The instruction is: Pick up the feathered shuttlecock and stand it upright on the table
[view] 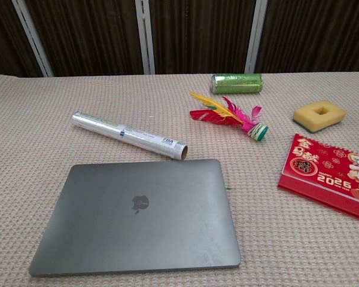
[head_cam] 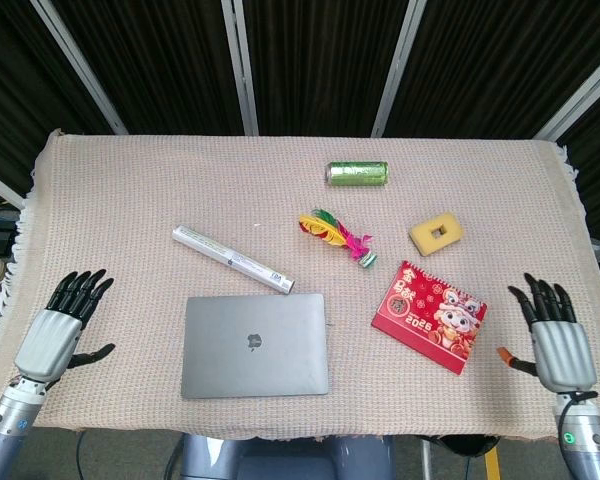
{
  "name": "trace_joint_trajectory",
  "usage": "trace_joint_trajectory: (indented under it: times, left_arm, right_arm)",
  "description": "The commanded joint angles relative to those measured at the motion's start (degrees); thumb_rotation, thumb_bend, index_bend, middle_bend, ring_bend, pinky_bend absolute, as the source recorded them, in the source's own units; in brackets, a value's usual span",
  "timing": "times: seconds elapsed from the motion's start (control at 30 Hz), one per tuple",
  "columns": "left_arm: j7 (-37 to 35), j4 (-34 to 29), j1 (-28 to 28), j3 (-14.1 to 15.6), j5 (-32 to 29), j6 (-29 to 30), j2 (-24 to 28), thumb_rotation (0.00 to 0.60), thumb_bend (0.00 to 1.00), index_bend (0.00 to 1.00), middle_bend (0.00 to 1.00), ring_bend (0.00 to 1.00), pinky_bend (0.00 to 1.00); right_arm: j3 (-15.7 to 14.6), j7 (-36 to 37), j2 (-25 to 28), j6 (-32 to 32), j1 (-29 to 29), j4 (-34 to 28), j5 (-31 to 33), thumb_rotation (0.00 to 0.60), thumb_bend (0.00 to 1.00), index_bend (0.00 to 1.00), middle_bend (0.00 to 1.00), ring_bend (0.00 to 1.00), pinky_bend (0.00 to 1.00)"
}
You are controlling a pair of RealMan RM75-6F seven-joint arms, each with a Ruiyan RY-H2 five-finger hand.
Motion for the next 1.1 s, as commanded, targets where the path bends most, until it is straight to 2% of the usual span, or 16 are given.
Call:
trace_joint_trajectory:
  times: [0.03,0.23,0.5,0.6,0.8,0.93,1.1]
  left_arm:
    - [-1.10,0.20,-0.45,-0.20,-0.35,-0.73,0.13,0.600,0.02,0.00,0.00,0.00,0.00]
    - [-2.24,0.50,-0.88,-0.41,-1.20,-1.95,0.31,0.600,0.02,0.00,0.00,0.00,0.00]
    - [-2.46,0.87,-1.41,-1.35,-3.48,-3.89,-0.08,0.600,0.02,0.00,0.00,0.00,0.00]
    - [-2.69,1.13,-2.07,-1.43,-4.46,-5.94,-0.60,0.600,0.02,0.00,0.00,0.00,0.00]
    - [-3.56,1.76,-2.95,-1.48,-5.37,-8.22,-0.95,0.600,0.02,0.00,0.00,0.00,0.00]
    - [-4.34,2.72,-3.25,-1.99,-6.77,-9.39,-1.08,0.600,0.02,0.00,0.00,0.00,0.00]
    - [-5.07,4.04,-3.53,-2.12,-8.14,-11.08,-1.72,0.600,0.03,0.00,0.00,0.00,0.00]
  right_arm:
    - [0.74,-2.26,-4.08,-2.50,4.03,0.76,-2.94,0.600,0.14,0.25,0.00,0.00,0.00]
    - [3.68,-7.90,-8.52,-10.50,11.63,1.14,-2.41,0.600,0.14,0.29,0.00,0.00,0.00]
    - [9.18,-11.48,-14.18,-21.98,22.02,6.09,4.21,0.600,0.14,0.30,0.00,0.00,0.00]
    - [11.15,-11.78,-17.60,-25.65,26.05,10.52,7.16,0.600,0.14,0.30,0.00,0.00,0.00]
    - [13.10,-11.35,-22.37,-30.44,31.84,18.47,10.35,0.600,0.14,0.30,0.00,0.00,0.00]
    - [13.82,-10.24,-25.71,-33.72,35.75,25.26,11.92,0.600,0.14,0.30,0.00,0.00,0.00]
    - [13.05,-6.96,-28.02,-36.42,38.56,32.00,12.12,0.600,0.14,0.28,0.00,0.00,0.00]
